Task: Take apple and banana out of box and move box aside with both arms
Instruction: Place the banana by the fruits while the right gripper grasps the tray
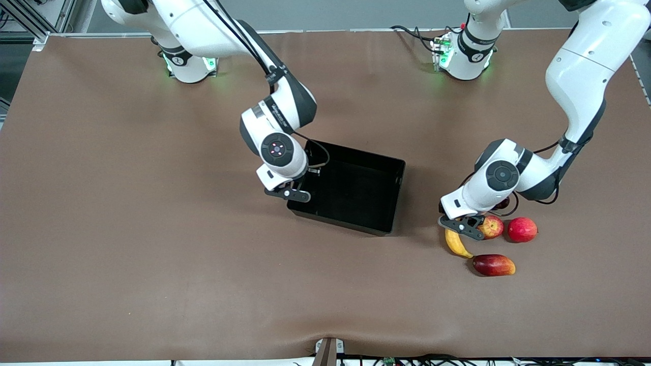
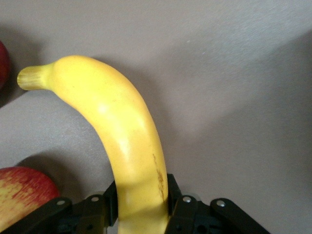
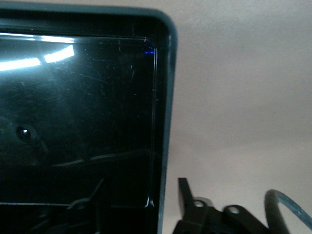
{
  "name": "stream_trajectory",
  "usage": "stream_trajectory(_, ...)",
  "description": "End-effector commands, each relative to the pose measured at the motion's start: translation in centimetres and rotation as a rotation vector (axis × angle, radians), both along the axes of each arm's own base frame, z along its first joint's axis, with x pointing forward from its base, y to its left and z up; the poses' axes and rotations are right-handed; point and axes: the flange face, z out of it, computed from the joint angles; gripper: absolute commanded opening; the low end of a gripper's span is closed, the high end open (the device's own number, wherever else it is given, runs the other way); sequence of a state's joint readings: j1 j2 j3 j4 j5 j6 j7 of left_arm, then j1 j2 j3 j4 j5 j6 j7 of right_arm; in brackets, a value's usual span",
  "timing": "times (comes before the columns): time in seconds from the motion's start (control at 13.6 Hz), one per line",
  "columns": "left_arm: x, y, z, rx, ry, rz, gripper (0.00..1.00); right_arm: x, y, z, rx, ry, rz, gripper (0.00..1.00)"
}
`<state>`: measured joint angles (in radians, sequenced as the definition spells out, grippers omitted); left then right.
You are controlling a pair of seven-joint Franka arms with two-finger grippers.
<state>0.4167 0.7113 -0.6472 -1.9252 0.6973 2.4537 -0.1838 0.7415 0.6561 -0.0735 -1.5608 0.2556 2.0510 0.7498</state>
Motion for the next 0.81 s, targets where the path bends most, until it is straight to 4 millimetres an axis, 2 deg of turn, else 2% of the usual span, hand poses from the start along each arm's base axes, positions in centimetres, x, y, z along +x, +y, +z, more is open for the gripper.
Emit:
stream_trajectory(0.0, -0.1, 0.2, 0.5, -0.003, -0.024, 0.027, 0.93, 0.8, -0.6, 0.4, 0.003, 0.003, -0.032, 0.00)
stream_trajectory(0.07, 0.0, 0.1, 1.0, 0.000, -0.034, 0.031, 1.00, 0.6, -0.6, 0.3, 0.000, 0.007, -0.030, 0.00)
stream_trajectory(0.15, 0.3, 0.1, 1.6, 0.002, -0.043, 0.034, 1.00, 0.8, -0.8, 0.3, -0.002, 0.011, -0.035, 0.00)
stream_trajectory(0.37, 1.5, -0.1, 6.0, 0.036, -0.075, 0.077, 1.00, 2.1, -3.0, 1.5, -0.017, 0.050, -0.060, 0.00)
stream_trajectory(0.44, 2.1, -0.5, 7.7, 0.046, -0.061, 0.096, 1.00, 2.4, -4.1, 2.9, -0.024, 0.072, -0.070, 0.00)
stream_trajectory(0.51, 2.7, -0.9, 9.7, 0.061, -0.048, 0.113, 1.00, 2.8, -5.4, 4.8, -0.037, 0.080, -0.072, 0.00)
stream_trajectory(0.59, 3.3, -1.1, 11.8, 0.078, -0.027, 0.135, 1.00, 3.9, -8.2, 5.7, -0.055, 0.103, -0.097, 0.00)
stream_trajectory(0.73, 4.4, -1.5, 16.9, 0.113, 0.017, 0.176, 1.00, 5.4, -12.6, 8.7, -0.059, 0.122, -0.099, 0.00)
